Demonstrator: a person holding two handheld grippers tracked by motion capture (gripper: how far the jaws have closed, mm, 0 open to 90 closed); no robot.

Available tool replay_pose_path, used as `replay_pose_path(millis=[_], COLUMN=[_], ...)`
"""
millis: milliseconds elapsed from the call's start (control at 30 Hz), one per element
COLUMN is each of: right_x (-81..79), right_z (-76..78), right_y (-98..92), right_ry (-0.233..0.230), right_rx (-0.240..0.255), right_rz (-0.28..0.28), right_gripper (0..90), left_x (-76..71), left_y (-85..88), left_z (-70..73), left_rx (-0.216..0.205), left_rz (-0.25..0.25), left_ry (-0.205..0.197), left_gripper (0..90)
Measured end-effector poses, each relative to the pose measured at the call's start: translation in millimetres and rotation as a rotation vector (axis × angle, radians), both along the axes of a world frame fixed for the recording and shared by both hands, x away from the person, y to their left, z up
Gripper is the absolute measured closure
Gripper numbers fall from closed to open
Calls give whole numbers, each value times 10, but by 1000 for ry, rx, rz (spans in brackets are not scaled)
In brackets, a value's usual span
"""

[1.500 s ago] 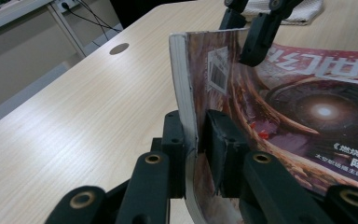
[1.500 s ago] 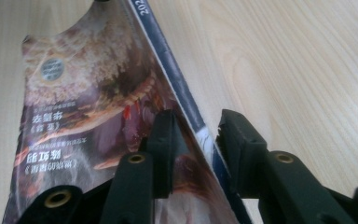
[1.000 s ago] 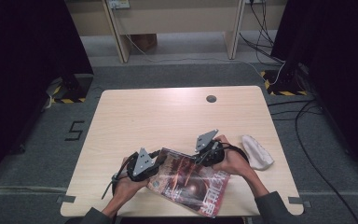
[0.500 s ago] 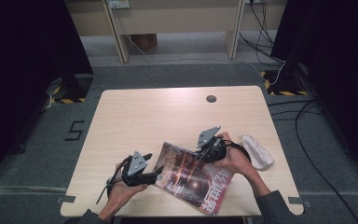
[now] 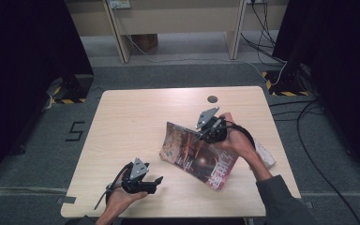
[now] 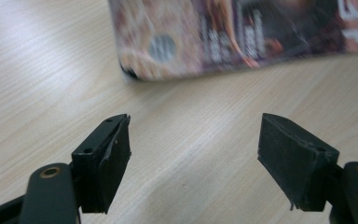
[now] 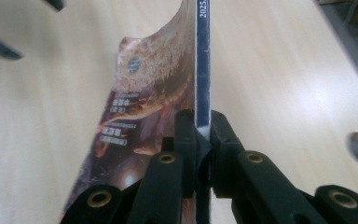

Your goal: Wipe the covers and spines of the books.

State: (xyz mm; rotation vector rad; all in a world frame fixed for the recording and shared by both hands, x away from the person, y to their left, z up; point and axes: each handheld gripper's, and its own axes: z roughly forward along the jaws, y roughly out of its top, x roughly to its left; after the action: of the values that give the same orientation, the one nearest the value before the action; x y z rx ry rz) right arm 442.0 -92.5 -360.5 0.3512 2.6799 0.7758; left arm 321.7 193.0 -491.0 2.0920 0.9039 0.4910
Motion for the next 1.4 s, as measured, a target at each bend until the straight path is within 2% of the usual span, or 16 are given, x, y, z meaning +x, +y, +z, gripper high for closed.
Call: replay_pose_path(millis=[133, 233, 300, 367, 467, 600, 700, 867, 1000, 1100, 1333, 1400], right_x=[57, 89, 75, 44, -15, -136, -212, -333, -402, -462, -539, -560], right_z=[199, 295, 303, 251, 141, 82, 40, -38, -174, -303, -477, -522], right_y=[41, 94, 126, 178, 222, 256, 270, 283, 276, 257, 247, 238], right_ry=[-57, -139, -147, -169, -134, -104, -94, -73, -28, 17, 45, 58], right_rx=[-48, -111, -132, -177, -173, -155, -151, -143, -142, -126, -127, -119], right_rz=[-43, -49, -56, -43, -20, 0, 25, 35, 65, 56, 82, 76], right_gripper=[845, 845, 845, 845, 844, 843, 842, 842, 843, 843, 842, 841], left_x=[-1, -1, 5, 11, 18, 23, 33, 48, 65, 78, 82, 85], left_y=[-17, -17, -7, 4, 17, 24, 35, 57, 85, 99, 102, 107], left_z=[-10, -18, -18, -20, -23, -31, -31, -42, -46, -56, -62, -63], left_rx=[9, 12, 16, 14, 15, 17, 22, 28, 37, 34, 43, 41], left_rz=[-8, -4, 2, 15, 20, 24, 27, 39, 45, 58, 56, 61], left_ry=[12, 18, 21, 24, 28, 32, 35, 44, 55, 59, 62, 61], left_gripper=[245, 247, 248, 248, 248, 248, 248, 248, 248, 247, 247, 247])
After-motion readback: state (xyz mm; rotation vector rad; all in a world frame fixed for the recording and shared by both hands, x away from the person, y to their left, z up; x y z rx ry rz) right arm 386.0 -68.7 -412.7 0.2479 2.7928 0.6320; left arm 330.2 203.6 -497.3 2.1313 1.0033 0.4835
